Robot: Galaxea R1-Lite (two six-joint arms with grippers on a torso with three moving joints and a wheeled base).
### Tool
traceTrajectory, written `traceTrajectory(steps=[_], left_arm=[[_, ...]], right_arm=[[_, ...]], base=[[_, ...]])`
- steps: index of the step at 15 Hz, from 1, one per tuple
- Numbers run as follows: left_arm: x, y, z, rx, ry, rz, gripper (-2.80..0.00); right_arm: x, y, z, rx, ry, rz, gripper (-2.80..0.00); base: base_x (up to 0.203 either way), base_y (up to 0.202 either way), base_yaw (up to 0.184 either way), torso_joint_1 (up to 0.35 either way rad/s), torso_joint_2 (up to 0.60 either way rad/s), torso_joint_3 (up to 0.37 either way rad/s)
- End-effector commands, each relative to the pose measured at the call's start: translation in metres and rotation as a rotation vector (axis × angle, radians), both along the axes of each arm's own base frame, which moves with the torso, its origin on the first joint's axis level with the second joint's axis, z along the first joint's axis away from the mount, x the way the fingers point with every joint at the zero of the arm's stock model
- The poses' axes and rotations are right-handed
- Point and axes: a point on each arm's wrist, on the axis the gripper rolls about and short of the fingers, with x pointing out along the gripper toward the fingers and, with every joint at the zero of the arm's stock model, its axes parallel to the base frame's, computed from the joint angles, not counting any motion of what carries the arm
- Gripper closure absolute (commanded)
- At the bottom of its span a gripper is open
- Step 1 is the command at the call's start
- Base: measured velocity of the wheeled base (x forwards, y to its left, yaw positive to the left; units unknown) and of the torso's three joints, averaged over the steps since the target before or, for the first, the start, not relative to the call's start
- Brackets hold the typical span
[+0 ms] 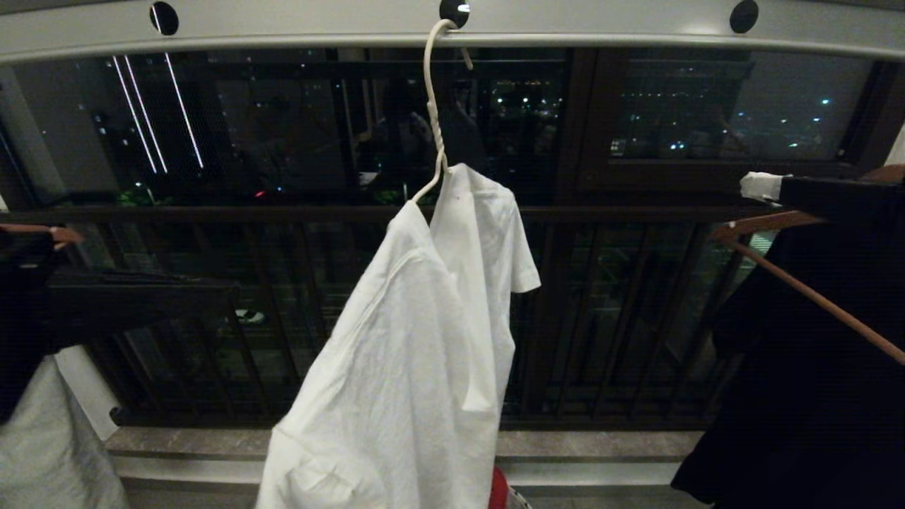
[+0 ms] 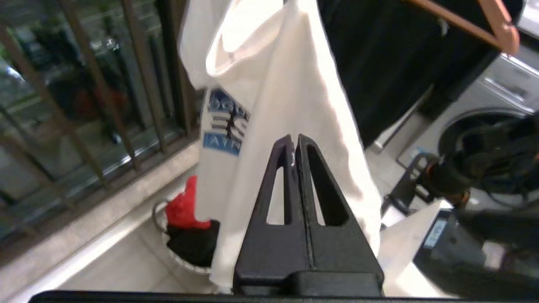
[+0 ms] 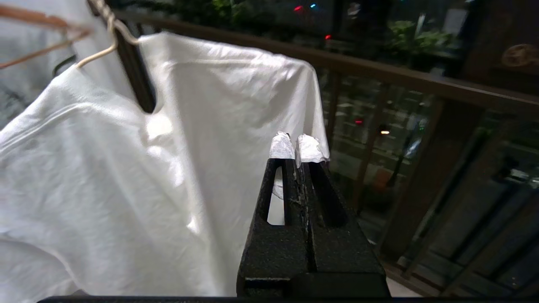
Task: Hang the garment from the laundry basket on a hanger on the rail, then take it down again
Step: Take the clothes off the clothes rack
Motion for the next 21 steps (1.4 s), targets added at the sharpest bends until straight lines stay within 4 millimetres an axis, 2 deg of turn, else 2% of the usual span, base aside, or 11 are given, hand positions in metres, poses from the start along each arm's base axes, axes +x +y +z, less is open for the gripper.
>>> traceTrajectory(steps=[1,4,6,7,9,11,16,19,21], left_arm=[[0.005,-0.002,-0.018,0.022,0.063,-0.012,0.0],[0.03,-0.017,-0.045,0.054,0.17,-0.059,0.0],[0.039,-0.035,-0.058,0.056,0.21,-0.139,0.0],[0.041,-0.047,-0.063,0.041,0.238,-0.182,0.0],[0.043,-0.057,-0.063,-0.031,0.255,-0.198,0.0],[0.044,-0.06,-0.068,-0.053,0.242,-0.201,0.0],[0.043,-0.058,-0.063,-0.048,0.198,-0.121,0.0],[0.052,-0.06,-0.062,-0.024,0.18,-0.014,0.0],[0.055,-0.062,-0.063,-0.019,0.186,-0.008,0.0]], right_arm=[[0.002,0.003,-0.002,-0.002,0.011,0.016,0.0],[0.002,0.004,-0.002,-0.002,0.011,0.019,0.0],[0.003,0.007,-0.003,-0.004,0.019,0.031,0.0],[0.003,0.007,-0.004,-0.005,0.022,0.032,0.0],[0.003,0.007,-0.003,-0.004,0.02,0.029,0.0],[0.003,0.007,-0.004,-0.005,0.022,0.031,0.0],[0.001,0.006,-0.004,-0.006,0.026,0.031,0.0],[-0.006,0.003,-0.004,-0.018,0.048,0.032,0.0],[-0.007,0.004,-0.004,-0.039,0.098,0.039,0.0]], base=[[0.0,0.0,0.0,0.0,0.0,0.0],[0.0,0.0,0.0,0.0,0.0,0.0],[0.0,0.0,0.0,0.0,0.0,0.0],[0.0,0.0,0.0,0.0,0.0,0.0],[0.0,0.0,0.0,0.0,0.0,0.0],[0.0,0.0,0.0,0.0,0.0,0.0],[0.0,0.0,0.0,0.0,0.0,0.0],[0.0,0.0,0.0,0.0,0.0,0.0],[0.0,0.0,0.0,0.0,0.0,0.0]])
